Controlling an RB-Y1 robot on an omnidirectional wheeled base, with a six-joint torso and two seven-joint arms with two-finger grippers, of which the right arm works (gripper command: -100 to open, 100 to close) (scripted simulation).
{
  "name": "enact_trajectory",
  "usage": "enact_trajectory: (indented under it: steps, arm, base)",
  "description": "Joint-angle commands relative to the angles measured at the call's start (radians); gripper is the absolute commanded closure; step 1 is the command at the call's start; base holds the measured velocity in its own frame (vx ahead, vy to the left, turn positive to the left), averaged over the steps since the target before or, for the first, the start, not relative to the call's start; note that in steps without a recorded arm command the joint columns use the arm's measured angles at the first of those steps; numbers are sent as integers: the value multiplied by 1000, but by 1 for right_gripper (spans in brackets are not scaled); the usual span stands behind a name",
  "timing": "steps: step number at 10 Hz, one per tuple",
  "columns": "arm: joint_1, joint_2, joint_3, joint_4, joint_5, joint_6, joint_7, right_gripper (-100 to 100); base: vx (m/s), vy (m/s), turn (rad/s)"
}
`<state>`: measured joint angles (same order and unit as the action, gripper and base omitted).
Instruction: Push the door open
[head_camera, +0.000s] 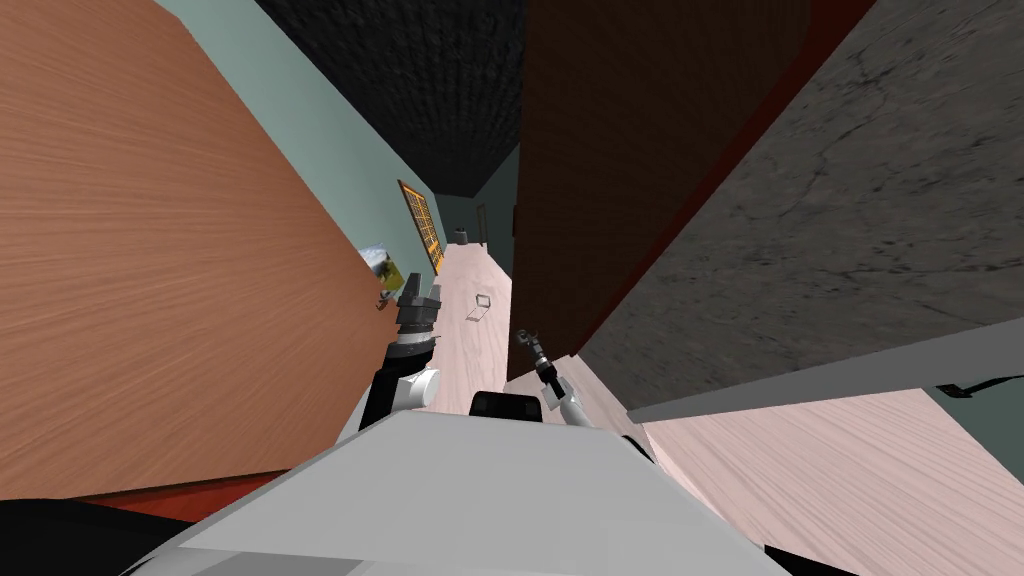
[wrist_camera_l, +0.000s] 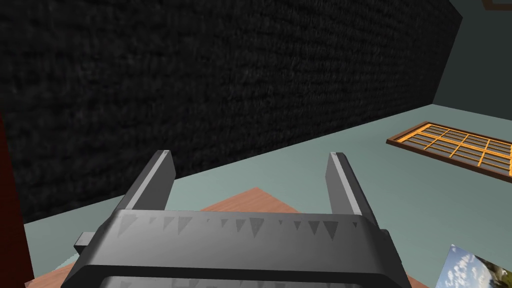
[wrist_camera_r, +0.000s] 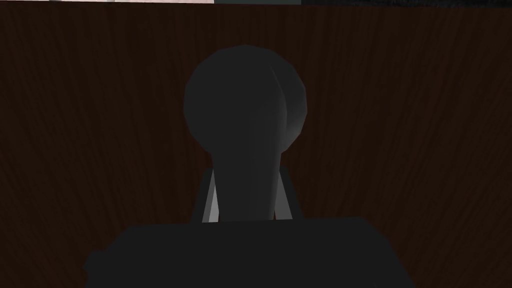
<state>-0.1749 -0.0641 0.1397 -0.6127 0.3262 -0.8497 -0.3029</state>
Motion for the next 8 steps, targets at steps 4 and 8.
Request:
enact_trajectory:
  steps: [4, 8]
  arm:
    - [-19, -13, -37, 22, -24, -8, 20, 100]
    - [-19, -16, -56, 23, -37, -4, 32, 100]
  base:
    - [103, 82, -36]
    - [87, 70, -22]
